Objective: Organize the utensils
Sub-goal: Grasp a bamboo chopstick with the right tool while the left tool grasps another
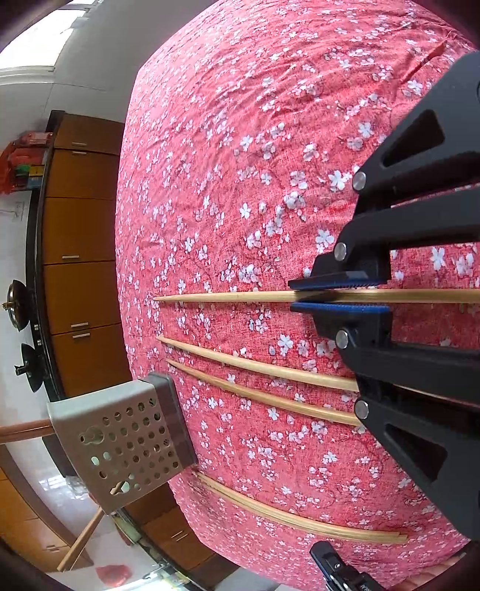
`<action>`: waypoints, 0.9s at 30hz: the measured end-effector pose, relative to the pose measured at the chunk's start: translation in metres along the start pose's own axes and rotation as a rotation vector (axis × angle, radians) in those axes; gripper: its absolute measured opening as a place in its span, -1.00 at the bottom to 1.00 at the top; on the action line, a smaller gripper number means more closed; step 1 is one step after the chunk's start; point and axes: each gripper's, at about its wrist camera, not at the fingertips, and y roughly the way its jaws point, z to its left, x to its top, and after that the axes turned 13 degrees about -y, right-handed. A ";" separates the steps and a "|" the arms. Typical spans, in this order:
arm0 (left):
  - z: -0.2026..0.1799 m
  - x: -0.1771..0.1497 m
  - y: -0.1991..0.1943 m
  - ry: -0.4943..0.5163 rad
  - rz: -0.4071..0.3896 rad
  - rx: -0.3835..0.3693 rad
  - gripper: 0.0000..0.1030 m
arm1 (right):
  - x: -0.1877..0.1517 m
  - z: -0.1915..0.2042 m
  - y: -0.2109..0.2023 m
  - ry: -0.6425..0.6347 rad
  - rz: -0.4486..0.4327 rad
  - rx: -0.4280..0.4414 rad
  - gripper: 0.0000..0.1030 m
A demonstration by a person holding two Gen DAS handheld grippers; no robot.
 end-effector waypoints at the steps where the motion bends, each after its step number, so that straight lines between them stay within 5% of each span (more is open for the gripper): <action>1: -0.001 -0.001 0.003 0.005 0.011 0.007 -0.71 | 0.000 0.000 0.000 0.000 0.000 0.002 -0.85; 12: 0.001 0.001 0.016 0.037 -0.002 0.104 -0.85 | -0.006 0.002 -0.006 -0.011 0.005 0.020 -0.84; 18: 0.042 0.031 0.027 -0.053 -0.026 0.188 -0.85 | -0.005 0.003 -0.004 -0.042 0.001 0.012 -0.85; 27: 0.065 0.046 0.028 -0.060 -0.065 0.173 -0.82 | 0.008 -0.015 0.009 0.001 -0.008 -0.013 -0.85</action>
